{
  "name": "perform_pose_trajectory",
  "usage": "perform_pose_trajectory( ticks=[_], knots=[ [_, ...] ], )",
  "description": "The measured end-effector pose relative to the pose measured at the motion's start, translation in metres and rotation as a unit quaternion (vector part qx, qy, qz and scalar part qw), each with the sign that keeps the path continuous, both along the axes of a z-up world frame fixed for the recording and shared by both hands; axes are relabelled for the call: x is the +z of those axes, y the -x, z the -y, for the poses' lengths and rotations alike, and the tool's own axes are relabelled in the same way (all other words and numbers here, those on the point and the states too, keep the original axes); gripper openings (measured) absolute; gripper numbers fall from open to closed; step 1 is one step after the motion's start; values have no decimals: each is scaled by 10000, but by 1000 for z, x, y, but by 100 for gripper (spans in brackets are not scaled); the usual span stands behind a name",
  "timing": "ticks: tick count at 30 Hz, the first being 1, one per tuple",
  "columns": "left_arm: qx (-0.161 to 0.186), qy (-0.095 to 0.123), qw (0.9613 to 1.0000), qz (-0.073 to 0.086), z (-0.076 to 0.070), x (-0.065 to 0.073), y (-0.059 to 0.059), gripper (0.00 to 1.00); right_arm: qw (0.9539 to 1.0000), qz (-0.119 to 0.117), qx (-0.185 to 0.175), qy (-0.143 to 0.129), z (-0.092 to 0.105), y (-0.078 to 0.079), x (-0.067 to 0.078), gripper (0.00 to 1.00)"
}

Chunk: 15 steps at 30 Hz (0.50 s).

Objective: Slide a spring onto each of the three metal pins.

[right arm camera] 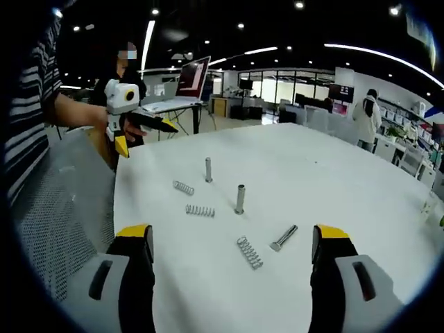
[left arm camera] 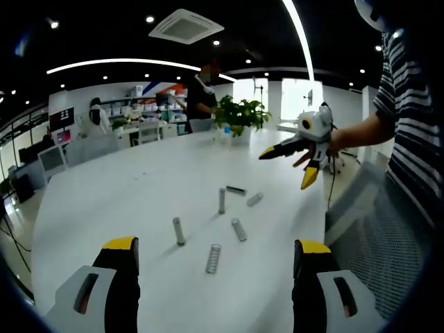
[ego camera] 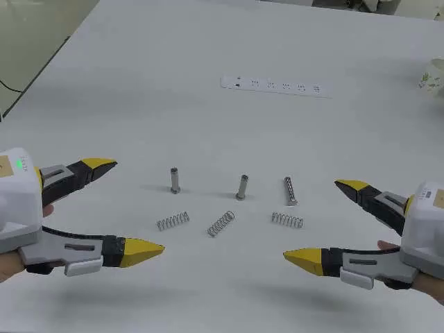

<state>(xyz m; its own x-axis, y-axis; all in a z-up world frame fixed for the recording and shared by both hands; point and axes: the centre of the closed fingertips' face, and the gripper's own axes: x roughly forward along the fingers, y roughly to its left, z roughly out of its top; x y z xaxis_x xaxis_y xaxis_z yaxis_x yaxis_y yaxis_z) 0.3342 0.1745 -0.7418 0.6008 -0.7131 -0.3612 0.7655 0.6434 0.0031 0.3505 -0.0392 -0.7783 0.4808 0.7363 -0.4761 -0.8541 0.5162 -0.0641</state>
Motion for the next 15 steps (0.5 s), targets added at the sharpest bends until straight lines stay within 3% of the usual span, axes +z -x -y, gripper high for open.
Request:
perform_pose_trajectory(
  ticks=[15],
  knots=[
    [-26, -17, 10000, -53, 1, 0, 1, 91, 10000, -49, -17, 30, 0, 0, -3, 99]
  ],
)
